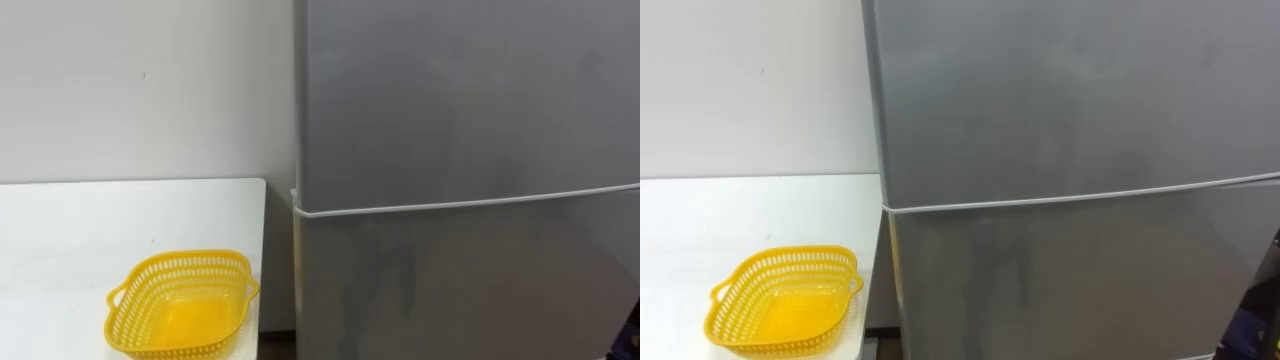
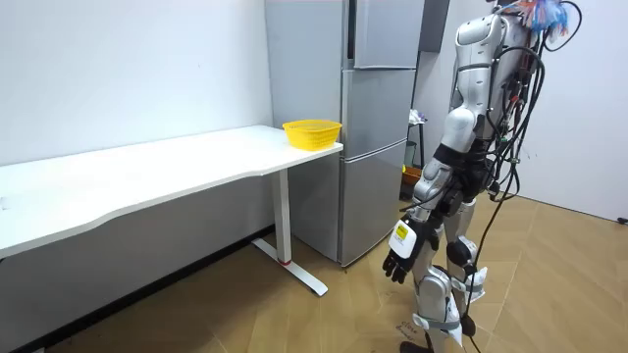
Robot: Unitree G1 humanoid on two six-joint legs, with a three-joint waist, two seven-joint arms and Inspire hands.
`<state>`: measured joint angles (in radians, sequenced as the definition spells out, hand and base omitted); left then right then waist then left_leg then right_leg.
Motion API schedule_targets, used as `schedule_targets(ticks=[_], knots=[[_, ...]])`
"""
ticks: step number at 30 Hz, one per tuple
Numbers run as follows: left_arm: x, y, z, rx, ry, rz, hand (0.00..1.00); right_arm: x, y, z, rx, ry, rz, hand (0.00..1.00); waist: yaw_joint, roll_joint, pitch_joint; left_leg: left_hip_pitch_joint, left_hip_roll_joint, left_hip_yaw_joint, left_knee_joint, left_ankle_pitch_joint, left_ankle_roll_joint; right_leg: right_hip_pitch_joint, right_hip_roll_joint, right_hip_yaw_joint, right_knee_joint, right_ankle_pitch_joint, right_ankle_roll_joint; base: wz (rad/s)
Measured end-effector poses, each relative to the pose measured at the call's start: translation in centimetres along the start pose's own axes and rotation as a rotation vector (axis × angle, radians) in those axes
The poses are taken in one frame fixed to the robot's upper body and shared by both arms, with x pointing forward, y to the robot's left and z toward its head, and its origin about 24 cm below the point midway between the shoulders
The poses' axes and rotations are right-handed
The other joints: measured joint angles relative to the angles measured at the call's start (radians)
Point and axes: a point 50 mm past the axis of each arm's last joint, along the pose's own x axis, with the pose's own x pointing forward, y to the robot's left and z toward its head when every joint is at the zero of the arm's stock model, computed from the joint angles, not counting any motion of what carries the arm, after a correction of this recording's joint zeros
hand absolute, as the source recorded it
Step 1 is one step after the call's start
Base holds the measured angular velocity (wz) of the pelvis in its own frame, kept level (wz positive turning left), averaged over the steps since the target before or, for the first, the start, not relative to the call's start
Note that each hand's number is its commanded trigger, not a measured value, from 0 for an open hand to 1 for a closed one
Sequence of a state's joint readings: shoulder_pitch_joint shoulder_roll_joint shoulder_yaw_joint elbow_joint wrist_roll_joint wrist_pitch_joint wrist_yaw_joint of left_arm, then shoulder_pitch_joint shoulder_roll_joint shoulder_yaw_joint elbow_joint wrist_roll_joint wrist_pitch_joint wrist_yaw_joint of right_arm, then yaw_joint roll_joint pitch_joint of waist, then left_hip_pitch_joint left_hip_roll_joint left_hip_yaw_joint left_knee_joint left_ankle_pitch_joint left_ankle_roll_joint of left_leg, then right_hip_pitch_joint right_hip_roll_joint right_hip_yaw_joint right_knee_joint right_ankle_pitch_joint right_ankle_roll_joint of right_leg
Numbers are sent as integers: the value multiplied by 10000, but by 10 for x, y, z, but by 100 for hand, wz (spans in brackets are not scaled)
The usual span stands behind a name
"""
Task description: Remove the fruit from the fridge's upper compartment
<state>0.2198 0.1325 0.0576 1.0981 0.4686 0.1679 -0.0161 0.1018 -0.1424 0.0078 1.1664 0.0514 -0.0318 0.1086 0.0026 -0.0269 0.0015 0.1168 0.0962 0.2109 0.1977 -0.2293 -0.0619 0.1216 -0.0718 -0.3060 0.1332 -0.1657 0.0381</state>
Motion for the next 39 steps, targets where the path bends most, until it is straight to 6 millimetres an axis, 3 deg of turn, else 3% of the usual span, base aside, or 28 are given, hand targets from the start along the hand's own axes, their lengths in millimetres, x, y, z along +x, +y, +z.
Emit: schedule_targets(ticks=[6,28,33,39], knots=[[0,0,1,-24,-12,-5,0,0,-1,0,3,12,-114,0,-1,39,28,1,-1,7,-1,0,0,-6,0,8,4,0,0,0],[0,-5,-7,-784,433,-530,0,-1,-3,-9,745,281,-442,0,-50,70,-8,124,1,24,-12,0,0,100,-1,18,18,2,0,0],[0,-3,-9,-2412,488,-210,0,-1,-2,-10,761,340,-458,0,-32,75,-11,219,0,28,-12,0,0,201,2,27,3,1,1,0],[-1,14,-13,-6137,614,1511,0,-2,-5,-12,974,427,-622,0,20,192,-27,262,-15,3,-20,0,1,179,-15,3,27,6,9,2]])
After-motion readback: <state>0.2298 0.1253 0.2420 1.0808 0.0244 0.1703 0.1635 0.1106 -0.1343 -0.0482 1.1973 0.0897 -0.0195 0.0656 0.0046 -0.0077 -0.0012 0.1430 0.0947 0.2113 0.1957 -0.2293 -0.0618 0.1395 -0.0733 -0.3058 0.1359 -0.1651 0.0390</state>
